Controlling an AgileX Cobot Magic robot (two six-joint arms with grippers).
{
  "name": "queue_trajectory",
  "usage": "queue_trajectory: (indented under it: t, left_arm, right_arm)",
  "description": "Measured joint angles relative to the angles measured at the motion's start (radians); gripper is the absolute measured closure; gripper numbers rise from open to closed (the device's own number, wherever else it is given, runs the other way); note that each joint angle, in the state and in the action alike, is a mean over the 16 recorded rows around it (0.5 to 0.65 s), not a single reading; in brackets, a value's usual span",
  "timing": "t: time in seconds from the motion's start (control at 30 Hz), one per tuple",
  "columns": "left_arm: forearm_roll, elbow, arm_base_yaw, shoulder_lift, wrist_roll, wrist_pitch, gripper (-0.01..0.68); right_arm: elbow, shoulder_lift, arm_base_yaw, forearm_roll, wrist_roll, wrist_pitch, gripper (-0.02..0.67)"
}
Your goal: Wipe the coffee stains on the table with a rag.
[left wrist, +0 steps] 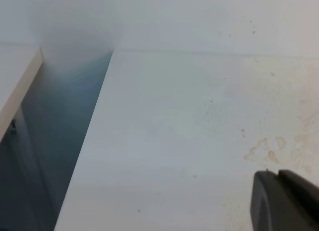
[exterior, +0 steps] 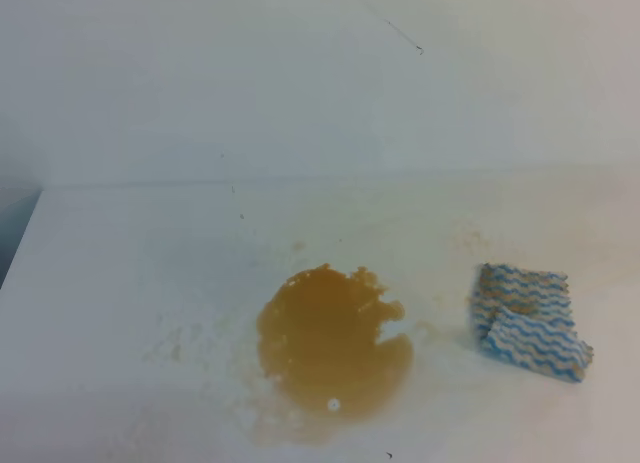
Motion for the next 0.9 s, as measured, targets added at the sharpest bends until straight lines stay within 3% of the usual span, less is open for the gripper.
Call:
queue_trajectory:
  t: [0.27,0.53,0.7,0.9]
  left_arm:
    - [0.0,0.0,0.0,0.0,0.0,0.0,0.673]
    - [0.0,0.0,0.0,0.0,0.0,0.0,0.673]
    - [0.0,0.0,0.0,0.0,0.0,0.0,0.673]
    - [0.0,0.0,0.0,0.0,0.0,0.0,0.673]
  right_arm:
    - [-0.25,0.356,0.142,0.086,-0.131,0.171,0.388]
    - [-0.426,0.65,0.264,0.124,-0.154,0.21,0.199]
    - [-0.475,0.783,0.311,0.127,-0.152,0.192,0.191]
    - [-0.497,0.89,0.344,0.122,-0.147,0.162,0.264]
